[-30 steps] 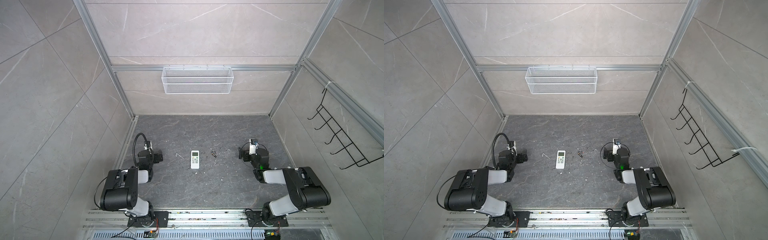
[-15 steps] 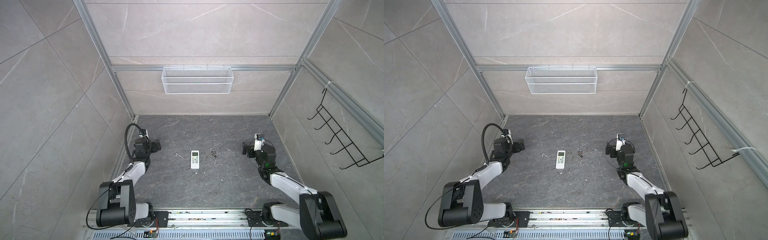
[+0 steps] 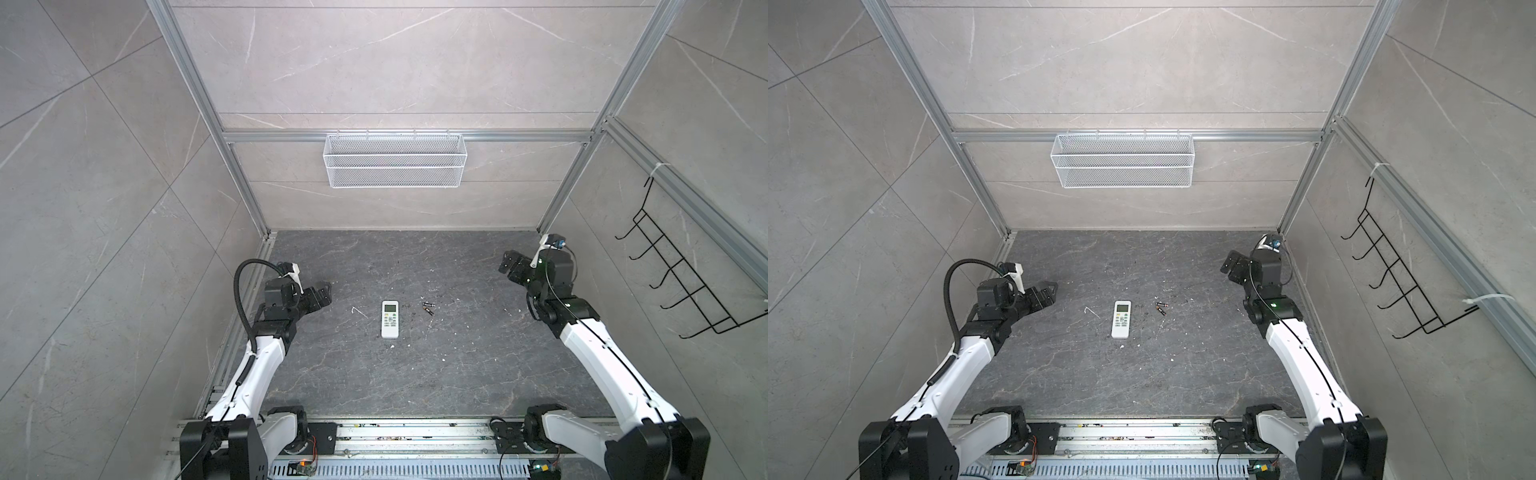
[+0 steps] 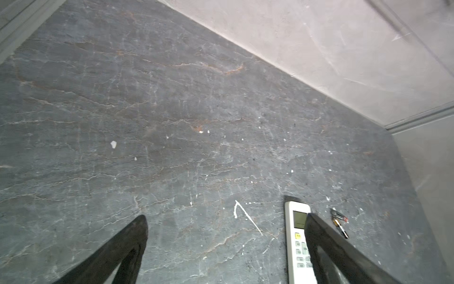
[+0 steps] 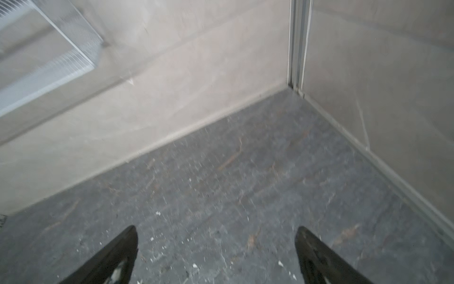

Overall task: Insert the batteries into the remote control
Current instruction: 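Grasp the white remote with the left gripper while the right arm approaches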

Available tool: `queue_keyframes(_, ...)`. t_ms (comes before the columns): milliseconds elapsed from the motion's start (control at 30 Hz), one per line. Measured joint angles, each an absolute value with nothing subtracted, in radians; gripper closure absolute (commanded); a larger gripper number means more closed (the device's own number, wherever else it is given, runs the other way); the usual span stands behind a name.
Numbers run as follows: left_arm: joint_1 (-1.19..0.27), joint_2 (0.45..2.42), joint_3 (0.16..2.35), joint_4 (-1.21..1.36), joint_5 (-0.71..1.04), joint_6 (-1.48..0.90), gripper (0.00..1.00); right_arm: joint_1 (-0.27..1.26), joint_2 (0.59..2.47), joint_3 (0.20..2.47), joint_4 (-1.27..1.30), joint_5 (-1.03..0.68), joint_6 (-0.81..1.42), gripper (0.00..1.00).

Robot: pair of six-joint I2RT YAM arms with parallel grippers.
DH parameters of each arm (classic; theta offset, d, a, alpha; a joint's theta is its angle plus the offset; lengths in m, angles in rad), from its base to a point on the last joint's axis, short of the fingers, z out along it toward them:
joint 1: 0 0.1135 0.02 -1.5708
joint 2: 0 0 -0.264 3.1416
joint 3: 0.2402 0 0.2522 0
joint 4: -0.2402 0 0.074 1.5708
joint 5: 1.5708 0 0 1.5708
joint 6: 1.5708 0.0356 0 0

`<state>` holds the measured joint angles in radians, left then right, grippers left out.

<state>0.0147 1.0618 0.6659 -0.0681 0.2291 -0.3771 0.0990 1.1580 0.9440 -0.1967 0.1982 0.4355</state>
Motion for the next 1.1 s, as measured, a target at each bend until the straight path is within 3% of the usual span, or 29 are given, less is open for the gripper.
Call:
queue_keyframes(267, 0.015, 0.783, 0.437, -0.009, 0.197, -0.560, 0.01, 0.098, 1.169, 0.901, -0.280, 0.213, 0.522, 0.01)
queue_keyframes(367, 0.015, 0.726, 0.379, -0.022, 0.101, -0.703, 0.00, 0.099, 1.168, 0.901, -0.286, 0.207, 0.528, 0.01)
queue_keyframes(533, 0.015, 0.712, 0.352, -0.028, 0.081, -0.788, 0.00, 0.099, 1.113, 0.814, -0.226, 0.167, 0.529, 0.01)
queue_keyframes(700, -0.031, 0.845, 0.389, -0.029, 0.137, -0.794, 0.00, 0.117, 1.083, 0.612, -0.024, 0.054, 0.550, 0.01)
queue_keyframes(933, -0.382, 1.113, 0.590, -0.134, 0.025, -0.756, 0.06, 0.371, 1.215, 0.479, 0.184, 0.030, 0.493, 0.01)
queue_keyframes(1100, -0.505, 1.319, 0.785, -0.211, -0.033, -0.740, 0.09, 0.436, 1.243, 0.475, 0.294, 0.057, 0.455, 0.01)
